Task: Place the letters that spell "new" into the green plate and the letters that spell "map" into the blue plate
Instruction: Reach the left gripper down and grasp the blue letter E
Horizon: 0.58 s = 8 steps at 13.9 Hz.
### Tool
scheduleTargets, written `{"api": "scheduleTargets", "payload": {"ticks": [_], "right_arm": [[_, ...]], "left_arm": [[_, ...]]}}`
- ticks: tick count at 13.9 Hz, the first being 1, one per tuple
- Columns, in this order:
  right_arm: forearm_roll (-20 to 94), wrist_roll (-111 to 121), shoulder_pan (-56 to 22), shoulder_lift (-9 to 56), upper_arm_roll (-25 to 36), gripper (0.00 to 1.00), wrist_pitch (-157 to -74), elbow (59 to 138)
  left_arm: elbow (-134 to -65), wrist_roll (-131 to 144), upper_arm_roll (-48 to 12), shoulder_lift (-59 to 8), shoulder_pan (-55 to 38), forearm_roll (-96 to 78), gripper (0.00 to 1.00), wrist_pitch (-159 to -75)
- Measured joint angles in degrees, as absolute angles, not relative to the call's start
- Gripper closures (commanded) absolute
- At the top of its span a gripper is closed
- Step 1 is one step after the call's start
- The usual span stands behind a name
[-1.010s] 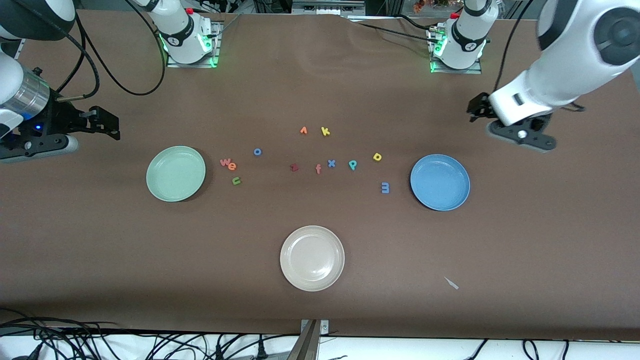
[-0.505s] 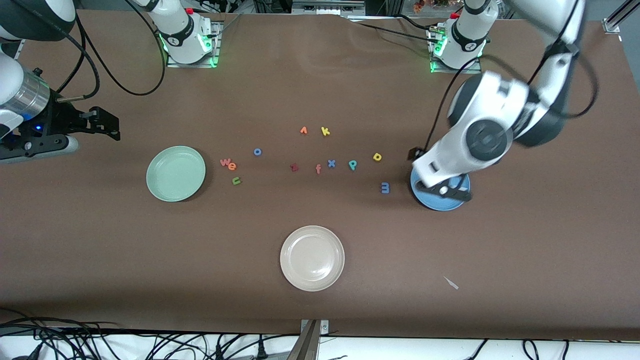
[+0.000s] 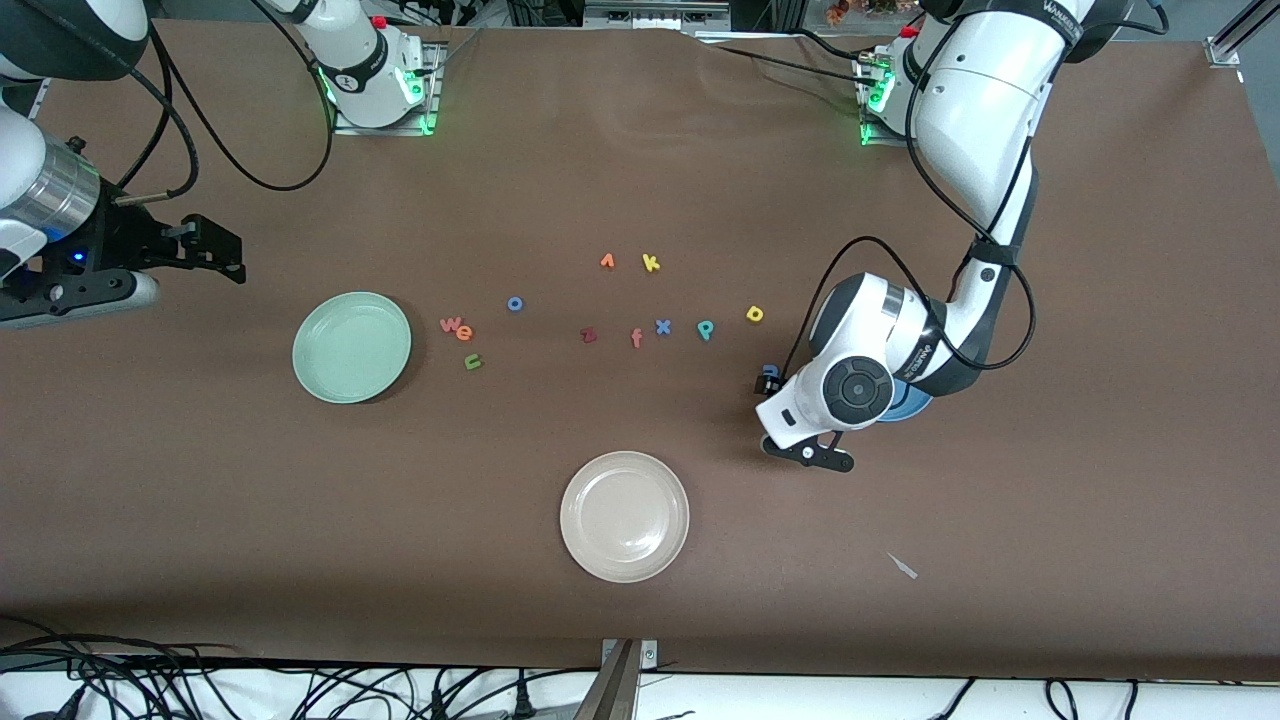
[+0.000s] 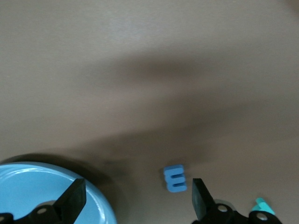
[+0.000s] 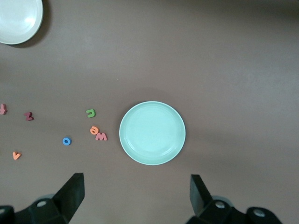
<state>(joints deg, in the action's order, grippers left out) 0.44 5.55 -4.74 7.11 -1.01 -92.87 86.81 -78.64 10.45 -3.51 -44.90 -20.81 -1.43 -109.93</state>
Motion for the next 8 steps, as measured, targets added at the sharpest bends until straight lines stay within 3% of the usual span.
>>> {"api": "scheduleTargets", "payload": {"ticks": [5, 8], "right_arm": [[0.5, 5.5, -4.7, 7.3, -1.0, 0.00, -92.5, 86.8], [0.5, 5.5, -4.7, 7.3, -1.0, 0.00, -92.5, 86.8]], "left_arm": [[-86.6, 15.3, -3.8, -45.0, -23.8, -1.6, 0.00, -120.3], [-89.6, 15.4, -3.6, -44.7, -23.7, -1.6, 0.00, -121.9]]}}
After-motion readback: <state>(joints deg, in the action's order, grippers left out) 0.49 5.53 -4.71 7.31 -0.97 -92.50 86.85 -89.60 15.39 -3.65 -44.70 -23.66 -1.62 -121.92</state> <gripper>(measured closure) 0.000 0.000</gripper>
